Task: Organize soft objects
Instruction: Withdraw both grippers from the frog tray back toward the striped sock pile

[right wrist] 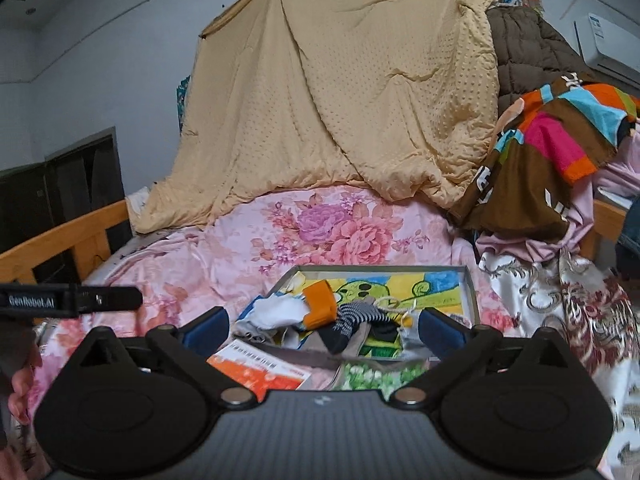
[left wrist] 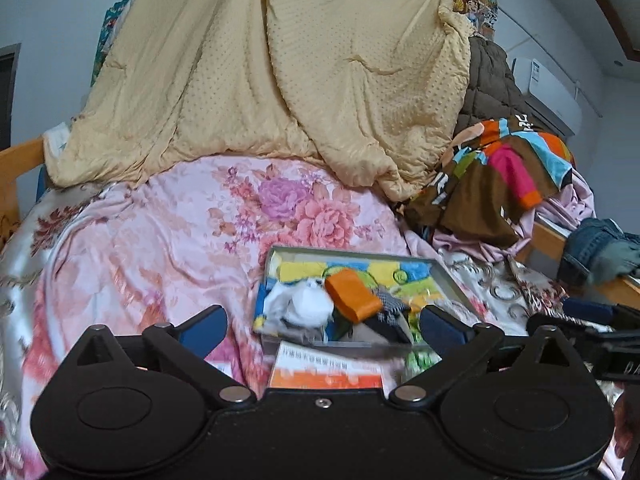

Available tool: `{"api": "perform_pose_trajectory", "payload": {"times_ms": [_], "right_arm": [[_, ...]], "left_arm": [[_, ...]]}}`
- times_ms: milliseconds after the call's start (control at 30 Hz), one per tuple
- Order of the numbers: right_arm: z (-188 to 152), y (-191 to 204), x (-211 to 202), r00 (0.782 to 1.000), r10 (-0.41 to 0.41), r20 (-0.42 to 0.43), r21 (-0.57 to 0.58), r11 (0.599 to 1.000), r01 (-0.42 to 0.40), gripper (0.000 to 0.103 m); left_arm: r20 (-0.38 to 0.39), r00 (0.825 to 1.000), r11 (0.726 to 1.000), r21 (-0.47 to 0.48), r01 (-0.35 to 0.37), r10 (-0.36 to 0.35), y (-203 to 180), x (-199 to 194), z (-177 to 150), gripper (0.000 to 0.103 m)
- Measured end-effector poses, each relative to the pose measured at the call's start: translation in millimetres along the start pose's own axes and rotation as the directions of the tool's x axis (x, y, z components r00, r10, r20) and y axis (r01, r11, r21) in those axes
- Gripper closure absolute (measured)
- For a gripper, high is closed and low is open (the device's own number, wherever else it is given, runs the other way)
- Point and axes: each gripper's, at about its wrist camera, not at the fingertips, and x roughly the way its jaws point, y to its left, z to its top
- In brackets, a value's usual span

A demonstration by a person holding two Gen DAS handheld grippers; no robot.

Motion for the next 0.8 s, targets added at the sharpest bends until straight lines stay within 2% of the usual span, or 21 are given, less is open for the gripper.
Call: {"api": "perform_pose_trajectory", "payload": {"times_ms": [200,333,600,800], "right_arm": [[-11.1,4.1,-23.5,1.0,0.011,-0.008,0.041,0.999,-0.01,0.0],[-17.5,8.5,-28.9,0.999,0.01,-0.041,0.058,0.998,-0.007,0.0],[-27.4,13.5,-21.0,0.993,0.025,-0.114,0.072,0.997,-0.017,0.0],[-33.9,13.1,-12.2,0.984,0.031,-0.175,0.085,0.996,-0.016,0.0]], "left_arm": [[-0.062,0.998,0.999,-0.03,-0.027,0.025,6.5,-21.2,-21.1,0.001],[-0.115,0.993,1.0,-0.018,-0.024,0.022,4.9,-28.8,-32.9,0.001],[-0.274,0.962,0.998,0.064,0.022,-0.004,-9.1,-21.7,-59.1,0.001],[-0.329,0.944,0.995,0.09,0.039,-0.007,-13.8,-13.7,-66.6,0.001]]}}
